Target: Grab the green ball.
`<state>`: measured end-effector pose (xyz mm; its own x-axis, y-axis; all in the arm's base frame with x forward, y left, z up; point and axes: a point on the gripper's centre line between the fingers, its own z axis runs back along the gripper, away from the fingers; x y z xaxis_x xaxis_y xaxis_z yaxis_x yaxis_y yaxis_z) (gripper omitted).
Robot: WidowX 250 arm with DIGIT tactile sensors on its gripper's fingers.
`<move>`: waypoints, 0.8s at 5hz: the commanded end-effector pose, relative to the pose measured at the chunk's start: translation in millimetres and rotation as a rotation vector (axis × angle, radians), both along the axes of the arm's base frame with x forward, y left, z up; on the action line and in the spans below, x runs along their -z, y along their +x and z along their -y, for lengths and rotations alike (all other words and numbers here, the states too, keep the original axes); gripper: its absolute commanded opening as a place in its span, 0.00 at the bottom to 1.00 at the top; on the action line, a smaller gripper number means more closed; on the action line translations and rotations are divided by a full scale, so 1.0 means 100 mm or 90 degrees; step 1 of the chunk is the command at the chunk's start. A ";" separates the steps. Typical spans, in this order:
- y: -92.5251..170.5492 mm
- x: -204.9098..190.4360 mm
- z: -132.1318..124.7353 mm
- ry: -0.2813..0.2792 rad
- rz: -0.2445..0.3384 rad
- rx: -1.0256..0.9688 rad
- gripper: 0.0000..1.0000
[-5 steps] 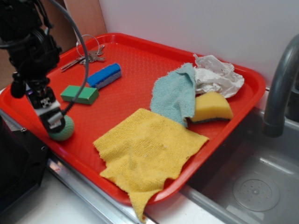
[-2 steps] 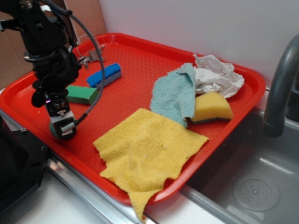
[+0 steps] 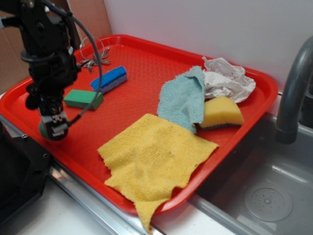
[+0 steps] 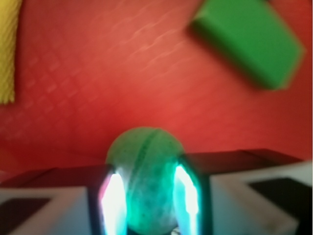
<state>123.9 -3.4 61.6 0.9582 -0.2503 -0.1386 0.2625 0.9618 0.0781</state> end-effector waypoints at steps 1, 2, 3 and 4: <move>-0.01 -0.83 -0.45 -0.020 0.113 -0.118 0.00; -0.08 -1.21 -0.92 -0.024 0.160 -0.253 0.00; -0.02 -1.36 -1.08 0.004 0.176 -0.290 0.00; 0.29 -1.52 -1.03 0.022 0.196 -0.257 0.00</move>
<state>157.7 99.2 201.1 0.9805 0.1530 0.1236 -0.1664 0.9803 0.1068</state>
